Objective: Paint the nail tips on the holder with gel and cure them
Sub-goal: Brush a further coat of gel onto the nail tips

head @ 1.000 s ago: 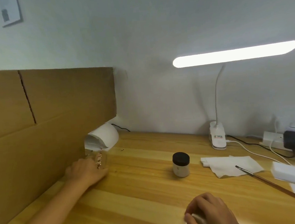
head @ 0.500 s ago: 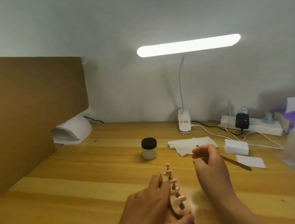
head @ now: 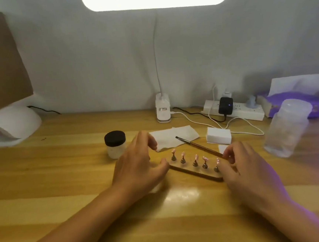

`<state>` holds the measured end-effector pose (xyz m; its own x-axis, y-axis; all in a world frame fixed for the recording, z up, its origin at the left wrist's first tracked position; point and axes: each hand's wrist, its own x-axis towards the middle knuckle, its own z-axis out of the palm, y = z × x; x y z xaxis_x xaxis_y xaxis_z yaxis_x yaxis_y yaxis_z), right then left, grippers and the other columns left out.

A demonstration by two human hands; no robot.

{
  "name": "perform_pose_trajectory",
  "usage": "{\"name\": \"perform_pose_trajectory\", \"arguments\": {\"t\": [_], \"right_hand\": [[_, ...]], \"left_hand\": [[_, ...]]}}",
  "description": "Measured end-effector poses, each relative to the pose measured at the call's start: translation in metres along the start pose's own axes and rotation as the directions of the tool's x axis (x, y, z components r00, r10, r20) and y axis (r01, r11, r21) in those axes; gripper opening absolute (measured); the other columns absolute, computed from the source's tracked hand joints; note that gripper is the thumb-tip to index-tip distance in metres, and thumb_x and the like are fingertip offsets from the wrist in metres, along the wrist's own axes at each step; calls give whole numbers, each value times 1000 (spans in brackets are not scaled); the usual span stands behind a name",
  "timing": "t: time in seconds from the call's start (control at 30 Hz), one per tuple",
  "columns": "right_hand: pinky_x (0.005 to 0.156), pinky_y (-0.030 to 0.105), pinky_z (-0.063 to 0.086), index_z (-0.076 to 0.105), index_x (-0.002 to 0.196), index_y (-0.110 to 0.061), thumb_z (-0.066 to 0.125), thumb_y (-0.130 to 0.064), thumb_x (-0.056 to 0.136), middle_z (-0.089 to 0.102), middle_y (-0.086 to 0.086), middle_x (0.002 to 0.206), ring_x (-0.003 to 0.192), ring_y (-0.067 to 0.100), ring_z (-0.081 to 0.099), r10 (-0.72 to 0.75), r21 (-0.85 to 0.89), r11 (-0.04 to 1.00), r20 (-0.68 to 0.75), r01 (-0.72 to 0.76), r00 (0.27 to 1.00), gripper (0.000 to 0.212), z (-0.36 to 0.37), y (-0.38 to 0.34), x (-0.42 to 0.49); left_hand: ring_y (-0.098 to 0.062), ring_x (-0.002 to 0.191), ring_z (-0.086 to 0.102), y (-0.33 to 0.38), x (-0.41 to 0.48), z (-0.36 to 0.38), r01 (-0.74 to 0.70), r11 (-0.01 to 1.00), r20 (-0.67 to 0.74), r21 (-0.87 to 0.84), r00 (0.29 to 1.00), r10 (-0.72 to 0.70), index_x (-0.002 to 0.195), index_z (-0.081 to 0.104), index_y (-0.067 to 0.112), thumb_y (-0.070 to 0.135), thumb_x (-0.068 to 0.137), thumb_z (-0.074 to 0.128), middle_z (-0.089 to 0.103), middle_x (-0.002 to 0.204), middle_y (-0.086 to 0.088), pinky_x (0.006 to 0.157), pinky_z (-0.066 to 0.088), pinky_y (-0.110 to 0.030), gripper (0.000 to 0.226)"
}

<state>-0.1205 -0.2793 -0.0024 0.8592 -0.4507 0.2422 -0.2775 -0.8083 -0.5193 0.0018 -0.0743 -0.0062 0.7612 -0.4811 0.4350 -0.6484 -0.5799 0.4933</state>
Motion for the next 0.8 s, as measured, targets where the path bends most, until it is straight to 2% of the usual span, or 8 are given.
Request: {"name": "perform_pose_trajectory", "arguments": {"t": [0.1,0.17,0.27,0.4,0.47,0.57,0.63,0.8], "right_hand": [[73,30,49,44,94,-36,46,-55,78,46,-17,97,86,7,51,-41,-98,994,79,49,996,25,4,-4,-3],[72,28,47,45,98,-38,48,-54,77,46,-19,99,87,6,52,-68,-91,993,102,77,992,26,6,-2,-1],[70,25,48,51,98,-39,58,-46,83,50,-22,100,86,1,52,-86,-12,996,67,87,994,18,9,1,3],[62,16,38,58,90,-39,70,-30,82,54,-24,94,84,-10,52,-131,178,976,18,126,991,17,9,5,4],[64,13,41,63,91,-39,75,-27,80,55,-24,98,87,-10,53,-162,261,954,41,146,986,20,8,4,4],[69,10,43,68,88,-39,77,-21,79,57,-15,102,89,-2,54,-183,365,919,65,148,981,22,8,4,7],[69,14,44,70,84,-38,76,-23,79,58,-12,102,87,4,54,-172,396,909,73,130,982,16,8,4,9],[65,10,40,69,78,-35,76,-27,77,59,-11,95,83,0,54,-168,390,909,27,145,985,11,9,6,9]], "left_hand": [[-2,105,52,0,2,7,38,997,206,-67,978,-23,114,37,44,49,78,71,50,113,25,88,49,-26,50],[-1,108,51,1,2,9,-4,999,245,-51,969,16,119,35,47,54,79,70,49,110,28,94,48,-27,53],[1,103,51,-1,3,10,-24,998,242,-57,969,37,119,38,49,56,79,68,48,105,29,91,45,-24,50],[3,97,48,-3,3,11,-51,998,280,-39,958,60,116,49,47,59,77,63,48,106,23,82,41,-20,43],[4,95,48,-2,1,10,-60,996,287,-68,955,77,108,48,47,60,74,63,47,103,23,77,39,-17,40],[5,95,48,0,-1,9,-90,993,280,-73,954,107,101,44,46,63,70,61,46,100,24,72,37,-14,39],[4,96,48,2,-2,8,-108,991,278,-74,953,125,99,43,46,63,70,61,46,101,24,74,40,-15,38],[-2,96,49,5,-3,7,-163,984,279,-65,944,175,97,42,45,65,71,59,47,99,22,82,48,-25,37]]}}
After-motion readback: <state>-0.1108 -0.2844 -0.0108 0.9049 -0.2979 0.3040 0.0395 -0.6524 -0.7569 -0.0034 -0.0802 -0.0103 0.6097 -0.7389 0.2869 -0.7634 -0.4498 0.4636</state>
